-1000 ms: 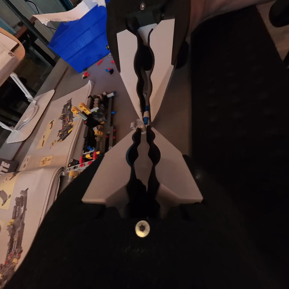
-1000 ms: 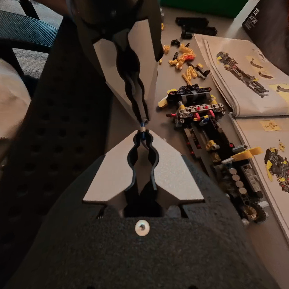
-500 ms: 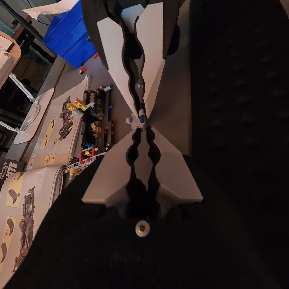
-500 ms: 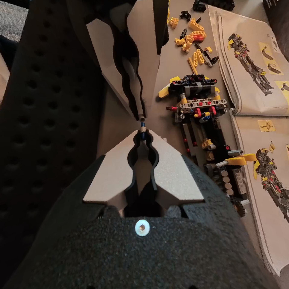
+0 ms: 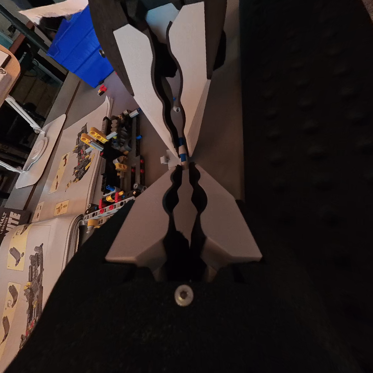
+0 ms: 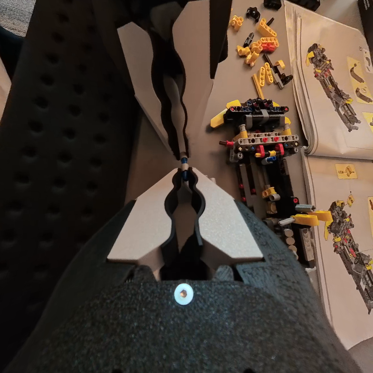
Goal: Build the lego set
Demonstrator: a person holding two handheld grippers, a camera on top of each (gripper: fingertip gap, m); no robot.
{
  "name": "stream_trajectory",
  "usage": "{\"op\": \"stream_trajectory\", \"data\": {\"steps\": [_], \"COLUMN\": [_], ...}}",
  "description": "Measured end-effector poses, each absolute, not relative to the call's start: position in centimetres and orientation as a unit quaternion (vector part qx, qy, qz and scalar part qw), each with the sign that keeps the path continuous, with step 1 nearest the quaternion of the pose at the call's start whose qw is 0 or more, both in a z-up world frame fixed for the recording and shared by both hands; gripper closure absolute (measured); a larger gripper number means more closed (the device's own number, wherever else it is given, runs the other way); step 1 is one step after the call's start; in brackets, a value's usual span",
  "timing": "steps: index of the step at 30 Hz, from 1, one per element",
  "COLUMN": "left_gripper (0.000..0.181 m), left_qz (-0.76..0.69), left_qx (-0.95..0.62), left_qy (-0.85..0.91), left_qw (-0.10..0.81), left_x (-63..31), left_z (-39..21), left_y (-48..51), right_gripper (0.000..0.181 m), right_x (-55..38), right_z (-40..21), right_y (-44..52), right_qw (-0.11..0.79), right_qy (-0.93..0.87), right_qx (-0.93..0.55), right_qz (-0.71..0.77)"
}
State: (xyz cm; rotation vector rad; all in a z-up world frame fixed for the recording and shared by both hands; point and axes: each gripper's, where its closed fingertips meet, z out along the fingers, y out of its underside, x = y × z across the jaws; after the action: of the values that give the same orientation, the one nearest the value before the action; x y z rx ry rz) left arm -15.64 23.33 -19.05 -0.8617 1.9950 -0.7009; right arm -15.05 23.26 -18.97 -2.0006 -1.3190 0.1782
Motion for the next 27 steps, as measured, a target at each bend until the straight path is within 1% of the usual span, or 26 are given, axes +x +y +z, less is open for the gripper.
{"op": "stream_trajectory", "data": {"steps": [3,11,14,20,27], "left_gripper": [0.175,0.175,0.175,0.175,0.175], "left_qz": [-0.287,-0.248,-0.232,-0.183,-0.068], "left_qx": [-0.346,-0.34,-0.341,-0.328,-0.29], "left_qy": [0.795,0.816,0.816,0.811,0.805], "left_qw": [0.409,0.396,0.405,0.448,0.513], "left_x": [-15.7,-15.7,-15.6,-15.4,-15.1], "left_z": [-19.1,-20.5,-20.6,-20.2,-19.8], "left_y": [23.2,23.3,23.6,24.5,25.8], "right_gripper": [0.174,0.174,0.175,0.175,0.175], "right_x": [-15.1,-15.1,-14.9,-14.6,-14.5], "right_z": [-19.0,-20.1,-20.1,-19.9,-19.8], "right_y": [23.2,23.4,23.6,24.1,25.0], "right_qw": [0.358,0.308,0.289,0.287,0.296], "right_qy": [-0.528,-0.593,-0.573,-0.525,-0.461], "right_qx": [-0.768,-0.741,-0.763,-0.797,-0.833], "right_qz": [0.056,-0.067,-0.076,-0.08,-0.076]}}
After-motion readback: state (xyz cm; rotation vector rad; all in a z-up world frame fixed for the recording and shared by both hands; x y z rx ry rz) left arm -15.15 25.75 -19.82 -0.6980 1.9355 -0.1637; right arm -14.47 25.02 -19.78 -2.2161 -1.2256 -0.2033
